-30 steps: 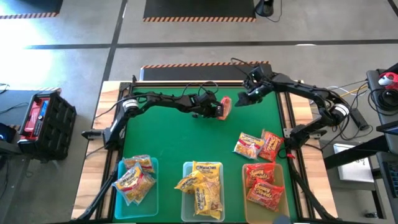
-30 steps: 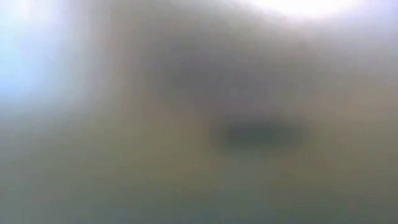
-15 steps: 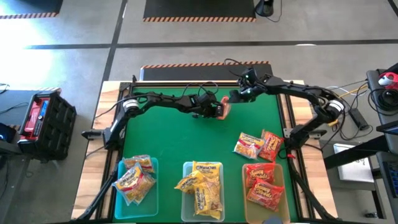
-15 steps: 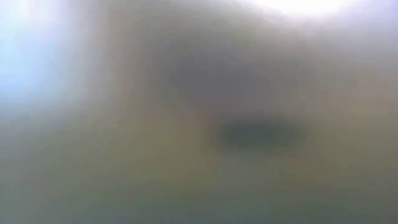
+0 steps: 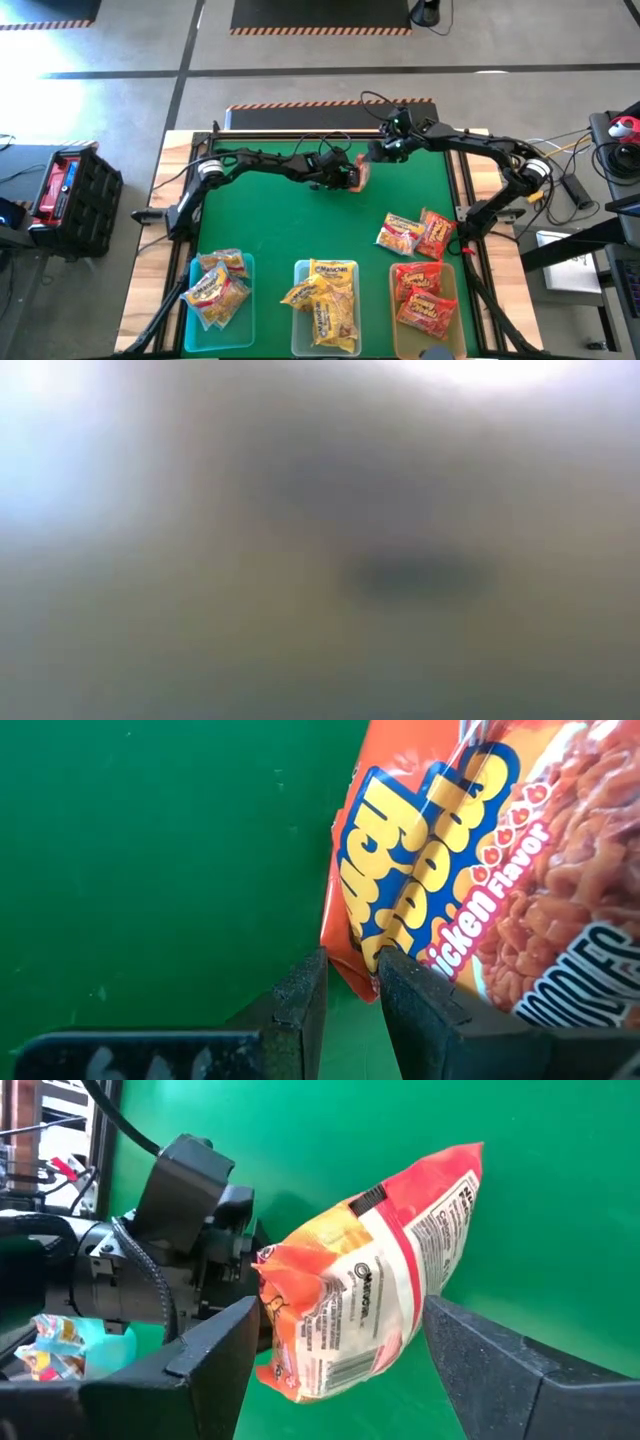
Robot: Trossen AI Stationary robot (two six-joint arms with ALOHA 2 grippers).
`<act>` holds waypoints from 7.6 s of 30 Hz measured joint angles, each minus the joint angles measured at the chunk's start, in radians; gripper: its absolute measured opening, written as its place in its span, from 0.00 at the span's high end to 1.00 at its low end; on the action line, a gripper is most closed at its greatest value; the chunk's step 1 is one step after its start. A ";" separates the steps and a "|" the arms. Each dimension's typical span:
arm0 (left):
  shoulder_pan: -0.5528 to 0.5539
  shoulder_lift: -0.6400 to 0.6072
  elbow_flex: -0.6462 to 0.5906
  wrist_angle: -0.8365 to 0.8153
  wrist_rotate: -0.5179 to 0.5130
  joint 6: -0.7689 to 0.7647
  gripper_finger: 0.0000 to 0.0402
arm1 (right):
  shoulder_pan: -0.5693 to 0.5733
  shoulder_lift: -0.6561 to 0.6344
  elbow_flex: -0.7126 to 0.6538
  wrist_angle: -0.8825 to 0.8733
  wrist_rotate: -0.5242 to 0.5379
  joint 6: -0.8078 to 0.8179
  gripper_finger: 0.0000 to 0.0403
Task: Sort Maruchan noodles
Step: Put the orange noodle pack into the orange bin, then put the blue noodle pack into the blue bin
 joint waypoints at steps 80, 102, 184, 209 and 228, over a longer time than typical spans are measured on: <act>-0.027 -0.424 -0.383 -0.094 -0.032 0.355 0.81 | 0.079 -0.204 -0.011 -0.305 -0.254 -0.101 0.83; -0.188 -0.515 -0.528 0.299 -0.019 0.139 0.81 | 1.189 -0.539 -0.011 -0.558 0.065 0.422 0.83; -0.380 -0.509 -0.457 0.277 -0.143 0.053 0.81 | 0.734 0.056 -0.149 0.128 0.465 0.009 0.66; -0.361 -0.489 -0.607 0.257 -0.333 -0.200 0.81 | 0.538 -0.077 -0.122 0.044 0.354 0.023 0.65; -0.363 -0.364 -0.591 0.244 -0.298 -0.329 0.81 | 0.517 -0.062 -0.122 0.089 0.265 0.082 0.64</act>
